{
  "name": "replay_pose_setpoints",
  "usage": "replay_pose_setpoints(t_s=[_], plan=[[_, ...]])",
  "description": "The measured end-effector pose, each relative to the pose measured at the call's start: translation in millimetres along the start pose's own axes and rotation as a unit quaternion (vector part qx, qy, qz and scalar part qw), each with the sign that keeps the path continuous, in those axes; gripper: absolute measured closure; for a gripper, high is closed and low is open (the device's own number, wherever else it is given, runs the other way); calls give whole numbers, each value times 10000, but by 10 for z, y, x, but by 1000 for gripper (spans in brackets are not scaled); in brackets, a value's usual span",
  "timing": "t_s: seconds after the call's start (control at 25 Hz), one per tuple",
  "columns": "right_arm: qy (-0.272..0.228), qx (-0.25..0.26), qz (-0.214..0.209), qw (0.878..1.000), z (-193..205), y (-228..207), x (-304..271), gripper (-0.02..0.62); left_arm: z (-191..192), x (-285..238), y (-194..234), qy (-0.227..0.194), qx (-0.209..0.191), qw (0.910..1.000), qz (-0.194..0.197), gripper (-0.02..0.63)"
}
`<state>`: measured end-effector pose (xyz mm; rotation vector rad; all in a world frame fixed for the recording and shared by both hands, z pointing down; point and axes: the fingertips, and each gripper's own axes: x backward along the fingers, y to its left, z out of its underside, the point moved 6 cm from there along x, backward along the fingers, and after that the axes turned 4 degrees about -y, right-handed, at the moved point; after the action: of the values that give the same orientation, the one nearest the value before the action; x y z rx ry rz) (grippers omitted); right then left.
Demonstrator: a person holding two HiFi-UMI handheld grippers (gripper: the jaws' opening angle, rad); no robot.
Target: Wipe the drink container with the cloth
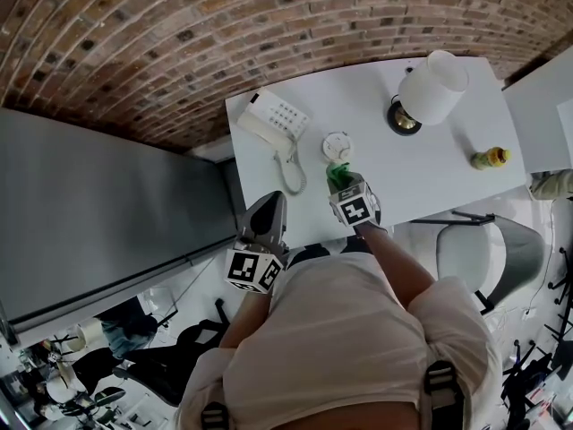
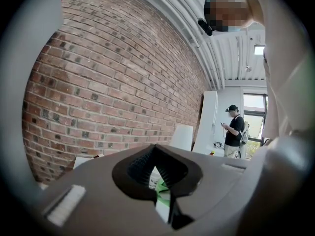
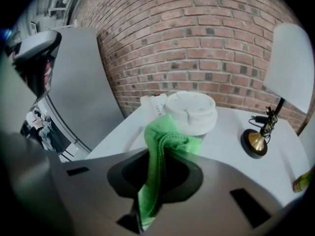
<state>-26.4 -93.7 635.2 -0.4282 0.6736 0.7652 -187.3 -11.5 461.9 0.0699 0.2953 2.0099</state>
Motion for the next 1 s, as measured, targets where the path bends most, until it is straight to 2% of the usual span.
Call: replay_pose_setpoints(t_s=[0.2,1.0], plan=[[73,118,-129,9998,17,-10,-60,554,9,-30,-20,29,-12,10000,-12,606],[708,347,-178,9967,307,-135,-417,554,18,-115,110,91,26,9997,-206,606]])
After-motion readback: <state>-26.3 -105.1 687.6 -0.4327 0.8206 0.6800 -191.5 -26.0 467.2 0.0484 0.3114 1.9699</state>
